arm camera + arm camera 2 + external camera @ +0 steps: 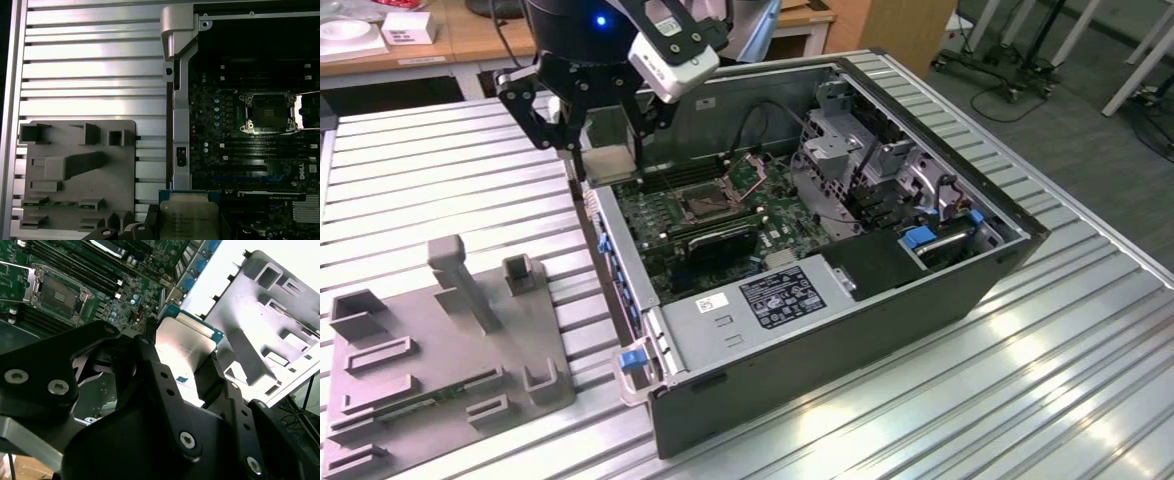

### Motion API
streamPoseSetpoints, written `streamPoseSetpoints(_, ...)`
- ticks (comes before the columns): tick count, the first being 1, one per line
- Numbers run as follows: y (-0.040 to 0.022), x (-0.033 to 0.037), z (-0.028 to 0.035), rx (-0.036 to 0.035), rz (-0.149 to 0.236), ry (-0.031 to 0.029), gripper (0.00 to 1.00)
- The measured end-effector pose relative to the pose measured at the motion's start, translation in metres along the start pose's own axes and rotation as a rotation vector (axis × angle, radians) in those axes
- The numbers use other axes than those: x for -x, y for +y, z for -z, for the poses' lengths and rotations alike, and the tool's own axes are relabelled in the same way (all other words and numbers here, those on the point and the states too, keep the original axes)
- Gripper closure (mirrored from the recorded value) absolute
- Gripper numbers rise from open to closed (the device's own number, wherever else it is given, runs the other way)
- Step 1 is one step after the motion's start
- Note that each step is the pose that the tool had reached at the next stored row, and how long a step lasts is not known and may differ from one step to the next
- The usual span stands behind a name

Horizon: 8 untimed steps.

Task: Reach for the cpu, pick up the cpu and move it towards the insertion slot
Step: 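Pick up the cpu and move it towards the insertion slot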

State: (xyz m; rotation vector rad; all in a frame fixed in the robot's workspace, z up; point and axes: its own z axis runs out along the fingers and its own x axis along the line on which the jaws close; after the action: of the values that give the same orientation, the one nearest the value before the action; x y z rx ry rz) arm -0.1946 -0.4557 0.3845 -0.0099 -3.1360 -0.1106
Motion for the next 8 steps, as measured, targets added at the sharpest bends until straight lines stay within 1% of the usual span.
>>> streamPoseSetpoints(8,0.0001,0.0082,0.0,0.0,0.0,0.0,0.45)
